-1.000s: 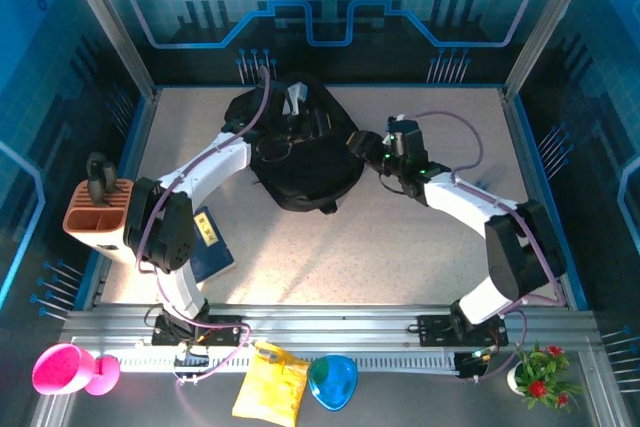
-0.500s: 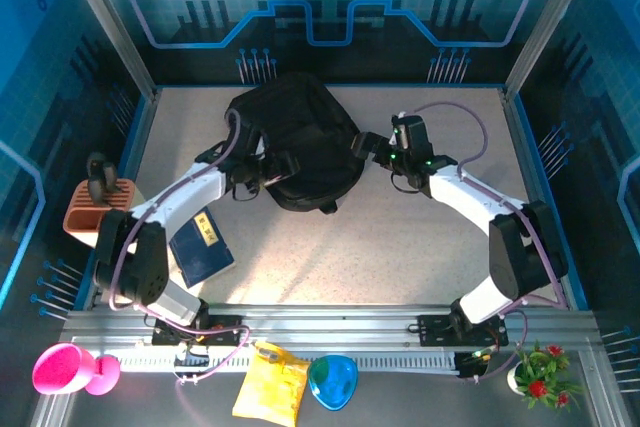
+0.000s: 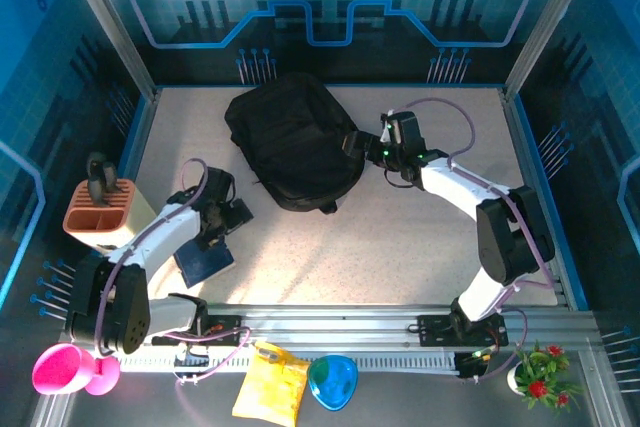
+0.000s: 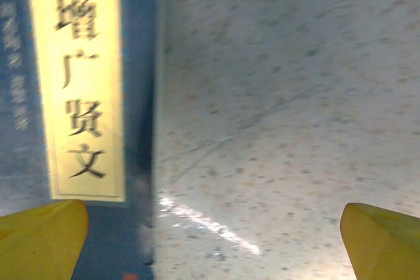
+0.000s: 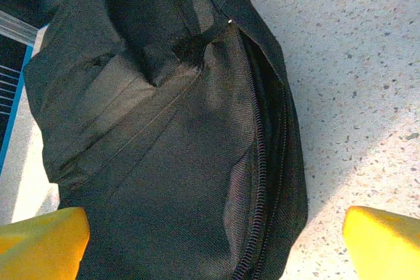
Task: Pack the student bag
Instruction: Move the book to the middle-left of the table.
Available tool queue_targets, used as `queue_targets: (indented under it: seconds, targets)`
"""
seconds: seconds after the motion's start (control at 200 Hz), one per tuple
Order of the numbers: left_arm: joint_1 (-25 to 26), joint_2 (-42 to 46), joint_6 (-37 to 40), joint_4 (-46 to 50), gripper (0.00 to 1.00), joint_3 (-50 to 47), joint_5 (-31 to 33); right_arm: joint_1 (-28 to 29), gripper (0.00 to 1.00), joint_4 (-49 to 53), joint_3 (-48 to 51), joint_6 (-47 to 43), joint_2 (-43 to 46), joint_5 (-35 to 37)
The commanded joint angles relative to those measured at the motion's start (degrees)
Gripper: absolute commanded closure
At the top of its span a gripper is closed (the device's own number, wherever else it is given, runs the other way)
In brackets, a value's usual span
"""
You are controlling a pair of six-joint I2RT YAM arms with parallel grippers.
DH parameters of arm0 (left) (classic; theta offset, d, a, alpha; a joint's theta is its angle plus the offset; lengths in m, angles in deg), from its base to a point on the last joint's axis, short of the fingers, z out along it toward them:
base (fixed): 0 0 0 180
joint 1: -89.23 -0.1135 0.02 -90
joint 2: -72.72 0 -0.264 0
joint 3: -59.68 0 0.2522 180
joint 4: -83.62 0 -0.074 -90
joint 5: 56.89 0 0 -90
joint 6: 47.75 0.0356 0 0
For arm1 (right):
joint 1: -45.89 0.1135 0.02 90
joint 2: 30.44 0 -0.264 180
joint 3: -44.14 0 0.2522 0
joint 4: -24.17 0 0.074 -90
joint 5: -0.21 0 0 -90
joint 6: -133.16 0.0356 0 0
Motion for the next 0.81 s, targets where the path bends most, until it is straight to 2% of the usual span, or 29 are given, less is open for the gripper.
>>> queue_targets:
  seconds: [0.0, 0.115, 0.27, 0.4, 0.605, 0.72, 0.8]
  targets:
    - [-0.80, 0.48, -2.30, -0.82, 0.02, -1.84, -0.02, -0.38, 0.00, -1.07, -1.64, 0.66, -0.69, -2.01]
    - [-0.88, -1.84, -1.96, -3.27, 0.04, -2.47, -2.02, -0.47, 0.00, -1.10, -1.61, 0.78, -0.45, -2.33]
    - [-0.63, -6.14, -1.56, -7.47, 0.11, -2.66, -7.63, -0.65, 0.00, -0.75, -1.52, 0.95, -0.01, -2.10]
    - [1.81, -8.76, -3.78, -10.78, 0.15, -1.96, -11.37, -0.71, 0.00, -0.41, -1.60, 1.29, 0.18, -1.82]
    - [7.79, -11.69, -6.36, -12.89, 0.16, 2.75, -14.81, -0.58, 0.00, 0.23, -2.62, 2.19, -0.05, -2.67]
    - [8.53, -11.89, -5.97, -12.25, 0.15, 5.59, -16.65, -0.30, 0.02, 0.95, -3.39, 2.50, -0.32, -3.49]
    - [8.44, -10.50, -4.45, -9.67, 0.13, 7.58, -15.50, 0.51, 0.03, 2.42, -4.46, 2.26, -0.43, -3.70]
